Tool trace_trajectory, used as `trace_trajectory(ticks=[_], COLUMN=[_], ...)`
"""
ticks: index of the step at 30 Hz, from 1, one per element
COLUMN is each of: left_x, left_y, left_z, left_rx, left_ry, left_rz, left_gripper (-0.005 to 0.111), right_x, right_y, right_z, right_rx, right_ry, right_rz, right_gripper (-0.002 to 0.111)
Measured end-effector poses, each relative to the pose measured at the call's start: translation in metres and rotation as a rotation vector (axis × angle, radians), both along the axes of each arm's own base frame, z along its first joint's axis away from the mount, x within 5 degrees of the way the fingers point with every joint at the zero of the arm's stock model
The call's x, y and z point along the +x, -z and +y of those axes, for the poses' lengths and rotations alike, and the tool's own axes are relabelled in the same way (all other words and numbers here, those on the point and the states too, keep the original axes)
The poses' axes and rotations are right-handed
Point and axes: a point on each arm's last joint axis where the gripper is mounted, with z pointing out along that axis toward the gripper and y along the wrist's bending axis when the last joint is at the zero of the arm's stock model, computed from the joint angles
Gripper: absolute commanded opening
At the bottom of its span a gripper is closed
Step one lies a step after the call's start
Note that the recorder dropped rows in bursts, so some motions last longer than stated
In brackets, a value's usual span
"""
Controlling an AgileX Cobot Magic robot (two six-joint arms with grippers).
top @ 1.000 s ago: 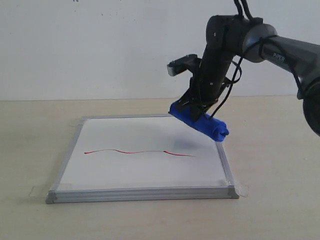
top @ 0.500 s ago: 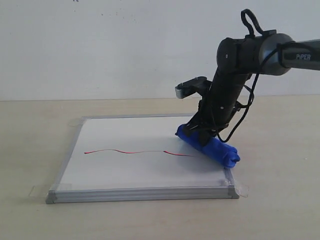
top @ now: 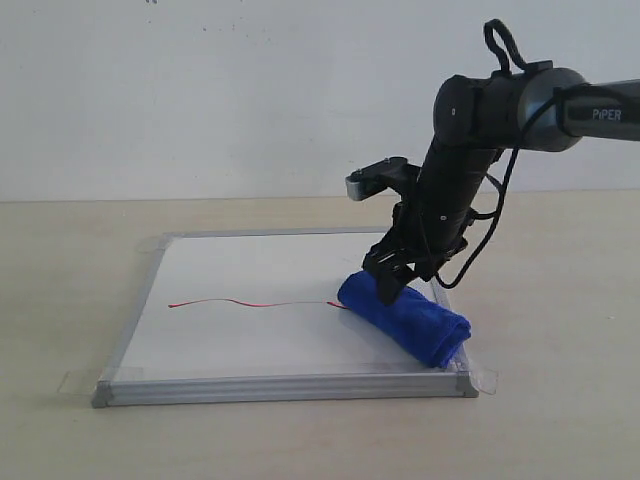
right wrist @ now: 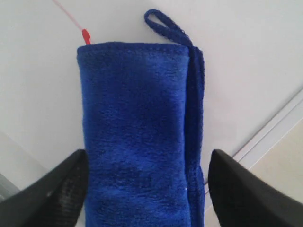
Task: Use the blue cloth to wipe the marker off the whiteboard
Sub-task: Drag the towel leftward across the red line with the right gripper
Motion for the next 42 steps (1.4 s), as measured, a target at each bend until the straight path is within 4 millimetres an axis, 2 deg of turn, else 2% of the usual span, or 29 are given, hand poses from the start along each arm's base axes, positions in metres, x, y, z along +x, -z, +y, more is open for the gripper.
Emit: trace_trajectory(ticks=[6, 10, 14, 16, 17, 18, 19, 21, 22, 26, 29, 31, 35, 42], left_x=[0.0, 0.0, 0.0, 0.0, 0.0, 0.0, 0.0, 0.0, 0.0, 0.0, 0.0, 0.0, 0.0, 0.0], left_y=[0.0, 0.0, 0.0, 0.0, 0.0, 0.0, 0.0, 0.0, 0.0, 0.0, 0.0, 0.0, 0.0, 0.0], left_z=[0.0, 0.0, 0.0, 0.0, 0.0, 0.0, 0.0, 0.0, 0.0, 0.0, 0.0, 0.0, 0.0, 0.0], left_rx=[0.0, 0.0, 0.0, 0.0, 0.0, 0.0, 0.0, 0.0, 0.0, 0.0, 0.0, 0.0, 0.0, 0.0], left_ry=[0.0, 0.0, 0.0, 0.0, 0.0, 0.0, 0.0, 0.0, 0.0, 0.0, 0.0, 0.0, 0.0, 0.0], left_rz=[0.0, 0.0, 0.0, 0.0, 0.0, 0.0, 0.0, 0.0, 0.0, 0.0, 0.0, 0.0, 0.0, 0.0], left_gripper=[0.004, 0.004, 0.004, 0.004, 0.004, 0.004, 0.004, 0.004, 0.004, 0.004, 0.004, 0.004, 0.004, 0.004], right_x=[-0.001, -0.006, -0.004, -0.006, -0.008, -0.008, -0.008, -0.007, -0.007, -0.007, 0.002, 0.005, -0.004, -0.023], right_y=[0.004, 0.018, 0.018, 0.026, 0.032, 0.035, 0.035, 0.034, 0.032, 0.027, 0.024, 0.021, 0.03, 0.031], right_z=[-0.003, -0.004, -0.001, 0.006, 0.012, 0.016, 0.016, 0.017, 0.017, 0.013, 0.004, 0.006, 0.033, 0.07], right_rx=[-0.027, -0.027, 0.022, 0.019, 0.012, 0.001, -0.001, -0.006, -0.01, -0.078, -0.161, -0.105, -0.051, -0.05], right_ry=[-0.002, 0.009, 0.031, 0.012, -0.011, -0.028, -0.031, -0.038, -0.041, -0.072, 0.033, 0.142, 0.126, 0.007], right_rz=[0.002, 0.012, -0.011, 0.001, 0.004, -0.004, -0.009, -0.028, -0.037, -0.071, -0.156, -0.174, -0.155, -0.175], right_gripper=[0.068, 0.068, 0.068, 0.067, 0.063, 0.055, 0.042, 0.007, 0.0, 0.0, 0.0, 0.0, 0.0, 0.0])
